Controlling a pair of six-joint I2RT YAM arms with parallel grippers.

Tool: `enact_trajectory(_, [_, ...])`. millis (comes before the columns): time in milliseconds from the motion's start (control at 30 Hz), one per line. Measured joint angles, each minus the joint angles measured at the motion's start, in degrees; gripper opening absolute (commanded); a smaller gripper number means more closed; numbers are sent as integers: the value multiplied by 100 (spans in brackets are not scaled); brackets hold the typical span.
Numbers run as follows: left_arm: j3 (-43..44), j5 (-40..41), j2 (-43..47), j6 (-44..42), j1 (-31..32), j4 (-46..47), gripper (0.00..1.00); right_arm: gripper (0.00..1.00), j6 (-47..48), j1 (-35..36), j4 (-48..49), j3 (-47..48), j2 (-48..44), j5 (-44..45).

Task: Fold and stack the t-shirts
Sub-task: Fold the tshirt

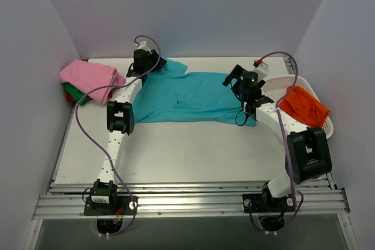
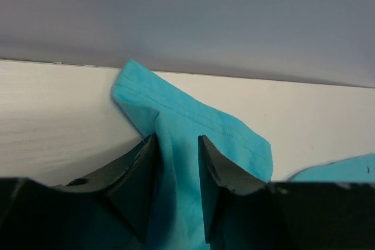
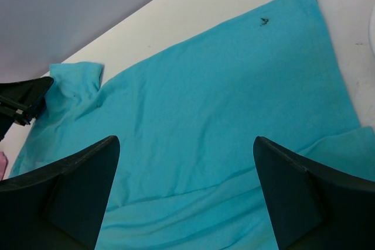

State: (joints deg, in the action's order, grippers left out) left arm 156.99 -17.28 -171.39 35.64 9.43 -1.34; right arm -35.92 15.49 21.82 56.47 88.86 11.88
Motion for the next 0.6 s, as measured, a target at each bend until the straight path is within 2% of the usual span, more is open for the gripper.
enact_trajectory(33, [-2,55,0,-20,0,-20,30,92,0,-2,26,-9,0,-4])
enact_trajectory(133, [-2,201,0,-96,-2,-59,21,92,0,-2,68,-13,20,-20])
enact_trajectory(167, [-2,247,0,-133,-4,-72,13,92,4,-2,87,-11,50,-20])
enact_trajectory(267, [-107,411,26,-238,-7,-94,4,92,46,-7,107,107,323,-22])
enact_trajectory(400, [-597,566,302,-319,-44,-74,2,93,181,-46,-111,885,1174,-50])
enact_trajectory(600, [-1182,662,769,-481,-291,-168,2,93,319,-304,-568,2712,2833,-122])
